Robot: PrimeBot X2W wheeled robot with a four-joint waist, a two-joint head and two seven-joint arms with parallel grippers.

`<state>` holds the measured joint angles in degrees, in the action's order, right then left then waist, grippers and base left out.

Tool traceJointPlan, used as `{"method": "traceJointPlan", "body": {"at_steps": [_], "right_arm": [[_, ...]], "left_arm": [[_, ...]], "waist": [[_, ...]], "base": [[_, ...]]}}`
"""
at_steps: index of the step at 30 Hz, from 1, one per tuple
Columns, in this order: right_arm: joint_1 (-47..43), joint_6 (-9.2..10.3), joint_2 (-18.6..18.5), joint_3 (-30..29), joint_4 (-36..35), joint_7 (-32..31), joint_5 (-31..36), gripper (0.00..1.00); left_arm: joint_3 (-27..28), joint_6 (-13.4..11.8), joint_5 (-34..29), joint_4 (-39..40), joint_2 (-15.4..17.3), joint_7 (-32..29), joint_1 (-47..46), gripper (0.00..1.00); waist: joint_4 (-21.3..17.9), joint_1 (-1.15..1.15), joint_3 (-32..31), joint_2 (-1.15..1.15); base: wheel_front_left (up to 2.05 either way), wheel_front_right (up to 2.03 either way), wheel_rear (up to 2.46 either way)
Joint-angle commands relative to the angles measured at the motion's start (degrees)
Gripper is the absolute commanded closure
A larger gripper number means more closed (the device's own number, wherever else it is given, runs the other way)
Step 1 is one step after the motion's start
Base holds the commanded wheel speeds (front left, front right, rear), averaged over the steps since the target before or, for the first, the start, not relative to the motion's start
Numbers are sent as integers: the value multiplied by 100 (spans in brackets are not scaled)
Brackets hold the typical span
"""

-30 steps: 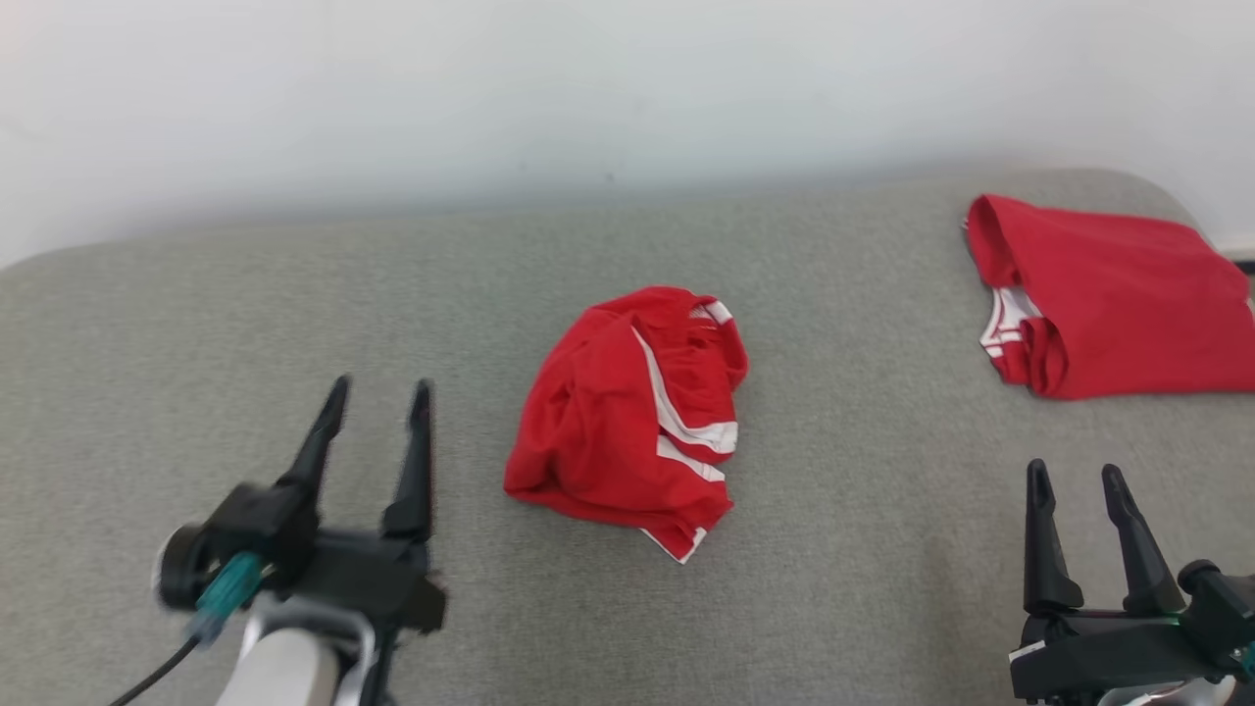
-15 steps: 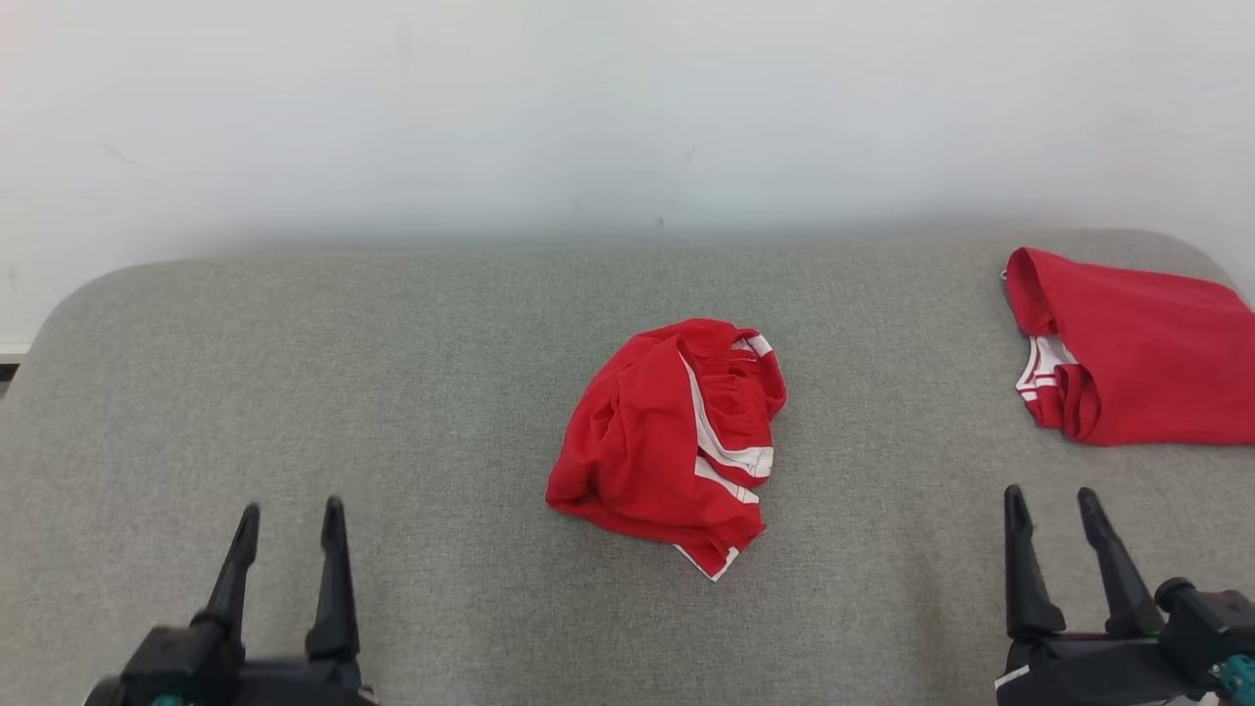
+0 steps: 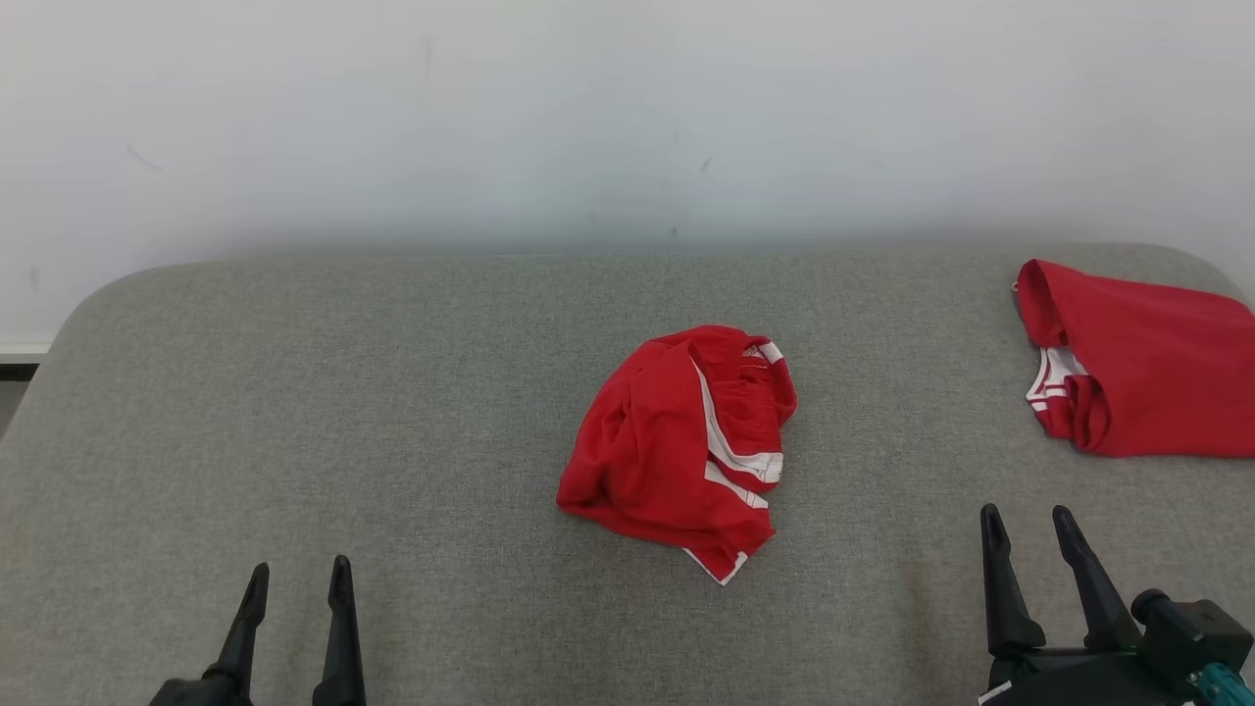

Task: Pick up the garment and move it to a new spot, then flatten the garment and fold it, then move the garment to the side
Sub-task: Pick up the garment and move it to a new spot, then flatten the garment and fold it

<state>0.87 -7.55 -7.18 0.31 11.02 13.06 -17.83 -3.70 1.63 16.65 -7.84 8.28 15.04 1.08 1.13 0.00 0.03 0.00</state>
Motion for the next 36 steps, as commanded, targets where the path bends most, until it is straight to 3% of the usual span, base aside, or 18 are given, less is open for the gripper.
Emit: {"method": "traceJointPlan", "body": {"at_steps": [1,21,36], "right_arm": [[-89,14,-24,9,21,-6,-35,0],[-93,14,-82,78,171,30,-115,0],[1086,14,-641,867,841,-153,-223,0]], "left_arm": [[29,37,-38,-14,-35,19,24,0],[340,321,-339,-168,-340,19,34,0],[238,430,-455,-227,-469,19,-258,0]], "waist": [[3,0,-1,0],[23,0,-6,0],[493,0,328,0]], "base": [[0,0,0],[0,0,0],[0,0,0]]}}
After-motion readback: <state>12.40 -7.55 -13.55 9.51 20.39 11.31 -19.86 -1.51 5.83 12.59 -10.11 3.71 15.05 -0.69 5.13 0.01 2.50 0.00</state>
